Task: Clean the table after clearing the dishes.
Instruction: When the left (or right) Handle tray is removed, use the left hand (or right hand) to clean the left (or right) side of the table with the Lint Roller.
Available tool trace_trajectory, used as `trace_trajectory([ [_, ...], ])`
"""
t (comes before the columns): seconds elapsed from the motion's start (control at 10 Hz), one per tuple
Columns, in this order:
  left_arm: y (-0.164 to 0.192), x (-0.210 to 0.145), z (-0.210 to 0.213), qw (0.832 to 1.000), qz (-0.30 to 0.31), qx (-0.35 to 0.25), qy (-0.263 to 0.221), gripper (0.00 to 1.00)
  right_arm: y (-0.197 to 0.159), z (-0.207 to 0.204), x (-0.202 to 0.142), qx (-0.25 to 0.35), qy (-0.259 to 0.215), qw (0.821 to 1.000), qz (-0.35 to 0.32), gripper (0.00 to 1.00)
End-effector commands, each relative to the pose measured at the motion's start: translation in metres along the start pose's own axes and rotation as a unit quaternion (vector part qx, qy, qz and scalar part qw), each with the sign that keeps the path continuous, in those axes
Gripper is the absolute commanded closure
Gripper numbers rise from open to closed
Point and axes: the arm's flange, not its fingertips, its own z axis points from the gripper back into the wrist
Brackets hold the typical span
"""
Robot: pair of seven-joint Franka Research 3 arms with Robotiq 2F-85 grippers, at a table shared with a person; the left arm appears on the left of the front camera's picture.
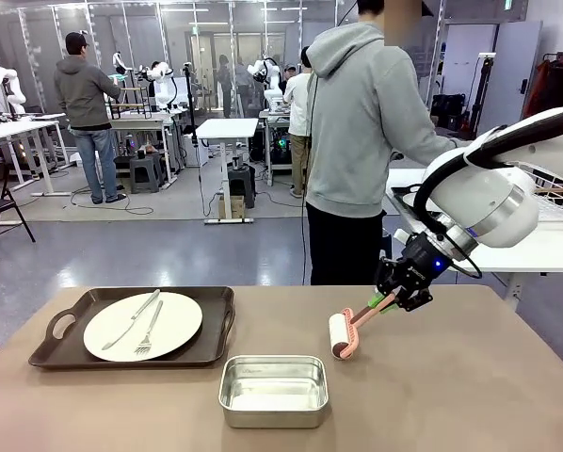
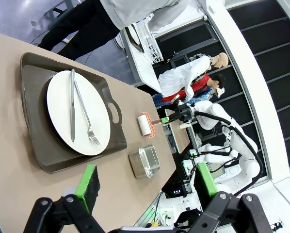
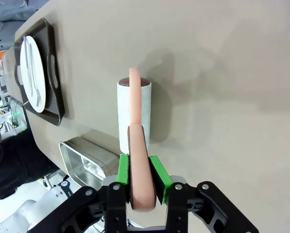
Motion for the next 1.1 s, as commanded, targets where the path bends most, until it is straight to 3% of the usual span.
trace_trajectory([
  [0.0,-0.002,-0.002,0.003,1.0,0.0,-0.002,0.001,0.0,-0.009,-0.004,0.0,-0.001,-0.015,1.0,-0.002,0.77],
  [0.4,-0.002,-0.002,0.003,1.0,0.0,-0.002,0.001,0.0,-0.039,0.001,-0.001,-0.004,-0.012,1.0,-0.013,0.77],
  [1.0,-0.002,-0.002,0.003,1.0,0.0,-0.002,0.001,0.0,-0.102,0.039,-0.016,-0.008,-0.022,0.999,-0.031,0.77],
])
